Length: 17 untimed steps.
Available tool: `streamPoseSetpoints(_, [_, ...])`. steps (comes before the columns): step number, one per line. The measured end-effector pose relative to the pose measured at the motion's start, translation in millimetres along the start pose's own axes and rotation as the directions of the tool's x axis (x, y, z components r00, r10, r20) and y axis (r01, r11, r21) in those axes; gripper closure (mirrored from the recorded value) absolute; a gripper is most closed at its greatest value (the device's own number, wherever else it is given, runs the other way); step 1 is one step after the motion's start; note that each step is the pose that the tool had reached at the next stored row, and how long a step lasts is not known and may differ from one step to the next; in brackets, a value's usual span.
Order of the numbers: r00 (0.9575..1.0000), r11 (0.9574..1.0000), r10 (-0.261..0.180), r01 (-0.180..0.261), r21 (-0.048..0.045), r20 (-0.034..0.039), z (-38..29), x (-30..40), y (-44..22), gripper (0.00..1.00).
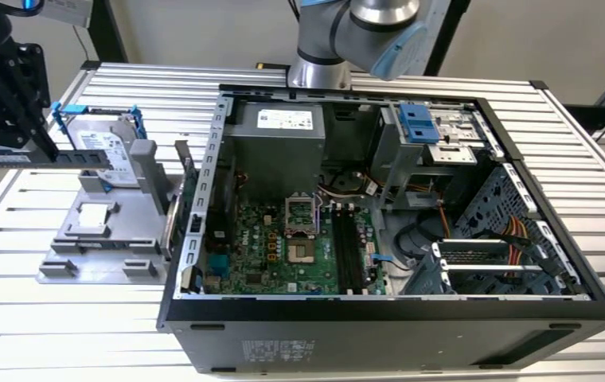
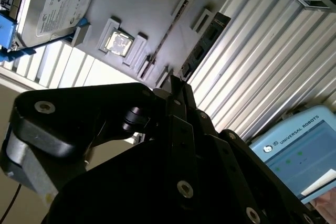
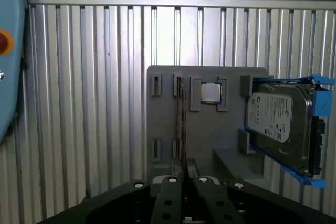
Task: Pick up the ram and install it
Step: 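Pick up the ram and move it above insertion slot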
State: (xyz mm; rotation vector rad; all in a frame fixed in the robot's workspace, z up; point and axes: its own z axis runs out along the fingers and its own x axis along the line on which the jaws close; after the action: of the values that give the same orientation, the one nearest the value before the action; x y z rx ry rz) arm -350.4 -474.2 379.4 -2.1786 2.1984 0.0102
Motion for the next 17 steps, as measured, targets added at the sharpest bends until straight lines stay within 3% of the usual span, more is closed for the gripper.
streamPoseSetpoints(9, [1.0000, 1.0000, 0.000, 0.000, 0.0000, 0.0000, -6.7, -0.3, -0.2, 1.00])
streamPoseSetpoints(17, [1.0000, 1.0000, 0.000, 0.000, -0.0001, 0.0000, -7.3, -0.3, -0.4, 1.00])
